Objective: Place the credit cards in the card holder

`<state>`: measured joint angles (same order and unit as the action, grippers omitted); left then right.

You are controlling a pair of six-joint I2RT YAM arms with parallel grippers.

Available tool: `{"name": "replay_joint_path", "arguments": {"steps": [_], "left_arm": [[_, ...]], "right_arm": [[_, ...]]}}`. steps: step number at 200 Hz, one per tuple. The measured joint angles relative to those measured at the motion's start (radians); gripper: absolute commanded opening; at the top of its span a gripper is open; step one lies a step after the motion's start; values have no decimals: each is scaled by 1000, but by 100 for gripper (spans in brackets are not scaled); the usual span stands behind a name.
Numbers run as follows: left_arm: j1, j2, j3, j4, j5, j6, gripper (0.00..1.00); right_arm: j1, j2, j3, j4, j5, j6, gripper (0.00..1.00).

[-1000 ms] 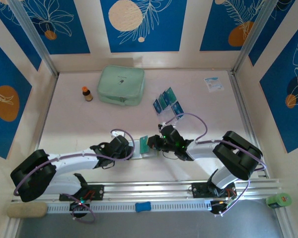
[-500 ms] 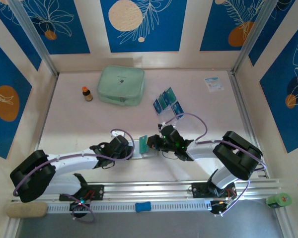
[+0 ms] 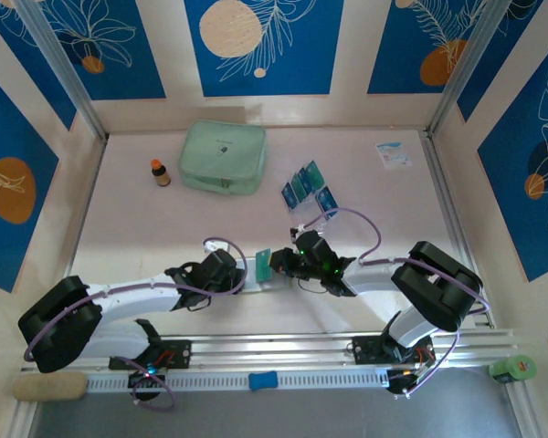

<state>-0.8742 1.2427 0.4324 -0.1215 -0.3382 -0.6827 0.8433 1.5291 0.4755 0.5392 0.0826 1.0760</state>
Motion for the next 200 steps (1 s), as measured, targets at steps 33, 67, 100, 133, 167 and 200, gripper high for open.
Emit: {"name": "replay_joint_path", "arguments": {"steps": [33, 67, 100, 133, 167, 200], "left_arm": [[0, 0, 0, 0, 0, 0, 88], [0, -5, -2, 0, 0, 0, 88], [0, -5, -3, 0, 0, 0, 88], [0, -5, -6, 0, 0, 0, 88], [0, -8, -7, 0, 0, 0, 88], [0, -10, -7, 0, 0, 0, 88]], "right_arm": [[1, 6, 0, 7, 0, 10, 0], [3, 10, -18, 26, 2, 19, 0], [14, 10, -46, 40, 17, 34, 0], [18, 10, -59, 54, 23, 45, 0], [23, 11, -61, 68, 26, 51, 0], [26, 21, -62, 82, 27, 52, 0]]}}
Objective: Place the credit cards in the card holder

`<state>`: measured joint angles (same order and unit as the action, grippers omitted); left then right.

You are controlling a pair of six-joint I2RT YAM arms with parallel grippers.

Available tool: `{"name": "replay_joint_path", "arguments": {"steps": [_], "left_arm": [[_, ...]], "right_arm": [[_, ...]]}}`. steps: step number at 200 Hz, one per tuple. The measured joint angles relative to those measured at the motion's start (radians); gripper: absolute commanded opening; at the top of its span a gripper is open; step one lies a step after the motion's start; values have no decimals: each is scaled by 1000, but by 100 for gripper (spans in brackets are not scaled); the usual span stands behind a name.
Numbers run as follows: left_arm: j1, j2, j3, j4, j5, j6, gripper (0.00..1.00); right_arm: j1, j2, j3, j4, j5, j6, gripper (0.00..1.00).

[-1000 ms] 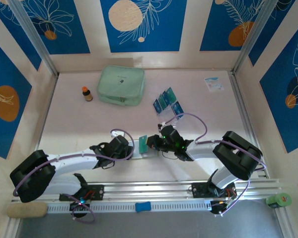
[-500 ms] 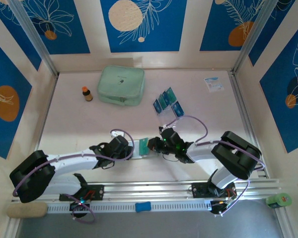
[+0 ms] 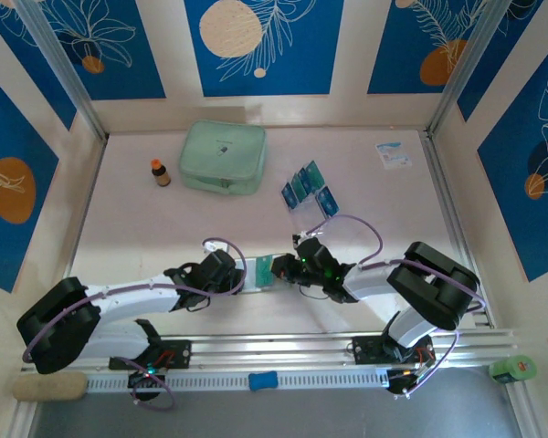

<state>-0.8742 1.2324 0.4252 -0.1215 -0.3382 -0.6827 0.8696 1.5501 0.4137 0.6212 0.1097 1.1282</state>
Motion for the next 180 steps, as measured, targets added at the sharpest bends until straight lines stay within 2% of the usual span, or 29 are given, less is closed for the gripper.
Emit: {"name": "replay_joint_path", "arguments": {"steps": [180], "left_arm": [[0, 1, 0, 1, 0, 0, 88]], "right_arm": [[4, 14, -18, 23, -1, 10, 0]]}}
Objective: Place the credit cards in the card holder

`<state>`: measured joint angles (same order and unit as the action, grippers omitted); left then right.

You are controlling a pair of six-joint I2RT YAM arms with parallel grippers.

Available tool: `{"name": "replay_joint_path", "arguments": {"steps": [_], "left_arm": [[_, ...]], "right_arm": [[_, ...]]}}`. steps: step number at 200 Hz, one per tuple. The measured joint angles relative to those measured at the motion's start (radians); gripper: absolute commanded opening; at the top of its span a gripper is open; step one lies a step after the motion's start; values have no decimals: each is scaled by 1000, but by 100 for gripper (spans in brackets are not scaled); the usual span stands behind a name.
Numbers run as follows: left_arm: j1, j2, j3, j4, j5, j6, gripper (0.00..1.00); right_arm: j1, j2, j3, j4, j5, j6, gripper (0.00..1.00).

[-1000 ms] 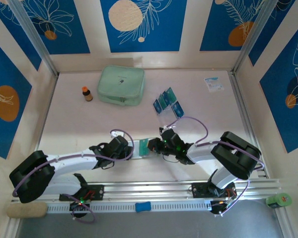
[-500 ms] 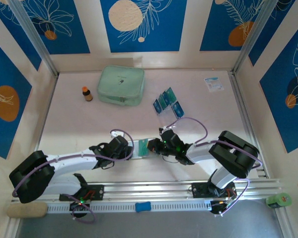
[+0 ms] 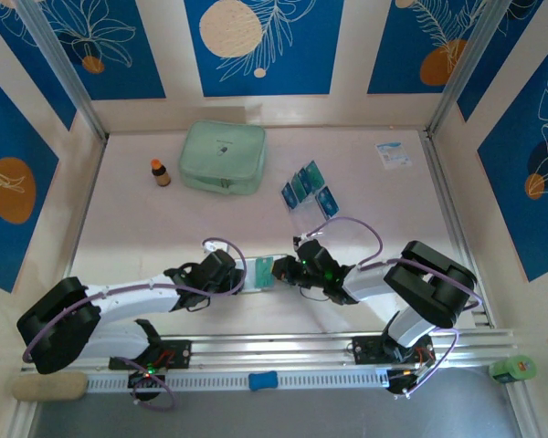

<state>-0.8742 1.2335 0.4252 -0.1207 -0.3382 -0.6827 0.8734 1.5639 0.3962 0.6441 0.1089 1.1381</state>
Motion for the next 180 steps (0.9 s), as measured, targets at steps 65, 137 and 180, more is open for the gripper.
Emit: {"name": "replay_joint_path", "arguments": {"steps": [65, 137, 180], "left_arm": [[0, 0, 0, 0, 0, 0, 88], [0, 0, 0, 0, 0, 0, 88], [0, 0, 0, 0, 0, 0, 88]], "right_arm": [[8, 0, -2, 0, 0, 0, 0], [11, 0, -16, 0, 4, 4, 0], [11, 26, 1, 0, -3, 4, 0]]}}
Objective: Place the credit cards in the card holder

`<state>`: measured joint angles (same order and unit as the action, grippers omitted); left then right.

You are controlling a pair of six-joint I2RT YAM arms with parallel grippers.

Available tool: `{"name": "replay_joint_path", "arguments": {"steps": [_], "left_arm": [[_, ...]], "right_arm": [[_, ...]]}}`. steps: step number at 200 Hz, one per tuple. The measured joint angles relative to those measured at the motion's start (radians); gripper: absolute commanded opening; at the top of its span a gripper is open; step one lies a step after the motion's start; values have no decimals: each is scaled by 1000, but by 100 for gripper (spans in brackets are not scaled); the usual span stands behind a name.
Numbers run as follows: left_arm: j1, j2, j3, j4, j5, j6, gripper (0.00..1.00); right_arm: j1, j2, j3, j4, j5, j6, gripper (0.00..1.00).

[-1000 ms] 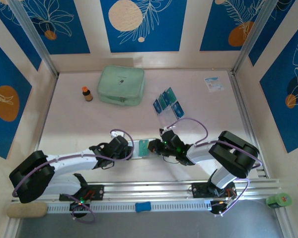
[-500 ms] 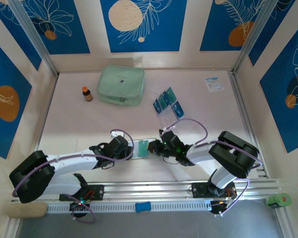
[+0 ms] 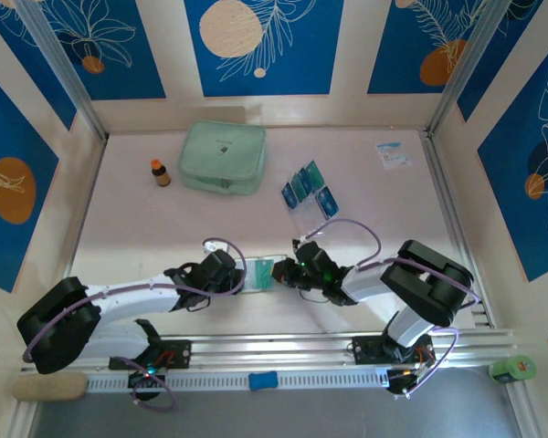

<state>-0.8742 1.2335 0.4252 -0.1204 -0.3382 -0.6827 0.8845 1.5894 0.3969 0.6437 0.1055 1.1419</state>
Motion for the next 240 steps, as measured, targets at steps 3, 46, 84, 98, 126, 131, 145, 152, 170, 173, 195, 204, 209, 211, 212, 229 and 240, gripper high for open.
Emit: {"name": "replay_joint_path", "arguments": {"steps": [3, 46, 84, 98, 126, 131, 145, 152, 170, 173, 195, 204, 209, 211, 212, 229, 240], "left_arm": [[0, 0, 0, 0, 0, 0, 88], [0, 2, 0, 0, 0, 0, 88], [0, 7, -4, 5, 0, 0, 88], [0, 8, -5, 5, 0, 0, 88], [0, 8, -6, 10, 0, 0, 88], [0, 8, -7, 11, 0, 0, 88], [0, 8, -8, 16, 0, 0, 88], [0, 8, -9, 16, 0, 0, 88], [0, 8, -11, 22, 0, -1, 88], [0, 8, -12, 23, -1, -1, 88], [0, 8, -14, 26, -3, -2, 88], [0, 8, -15, 27, -3, -4, 88], [0, 8, -15, 27, -3, -4, 88], [0, 8, -15, 27, -3, -5, 88], [0, 8, -15, 27, -3, -5, 88], [0, 8, -15, 28, -3, -7, 88], [0, 8, -15, 29, -3, -8, 88]], "right_arm": [[0, 3, 2, 0, -1, 0, 0], [0, 34, 39, -6, -26, -4, 0], [0, 59, 80, -32, -54, -16, 0], [0, 74, 104, -51, -71, -24, 6], [-2, 71, 152, -138, -105, -71, 26], [-3, 63, 159, -156, -112, -77, 27], [-10, 20, 171, -240, -113, -117, 28], [-14, -6, 172, -282, -113, -134, 27], [-33, -71, 182, -386, -113, -180, 24], [-36, -78, 185, -401, -113, -187, 23], [-53, -100, 222, -484, -112, -235, 16], [-57, -100, 240, -511, -113, -255, 13], [-58, -100, 250, -525, -113, -261, 11], [-58, -100, 254, -529, -113, -267, 11], [-58, -99, 256, -531, -113, -270, 11], [-58, -88, 291, -553, -114, -287, 8], [-58, -70, 309, -557, -115, -298, 7]]}}
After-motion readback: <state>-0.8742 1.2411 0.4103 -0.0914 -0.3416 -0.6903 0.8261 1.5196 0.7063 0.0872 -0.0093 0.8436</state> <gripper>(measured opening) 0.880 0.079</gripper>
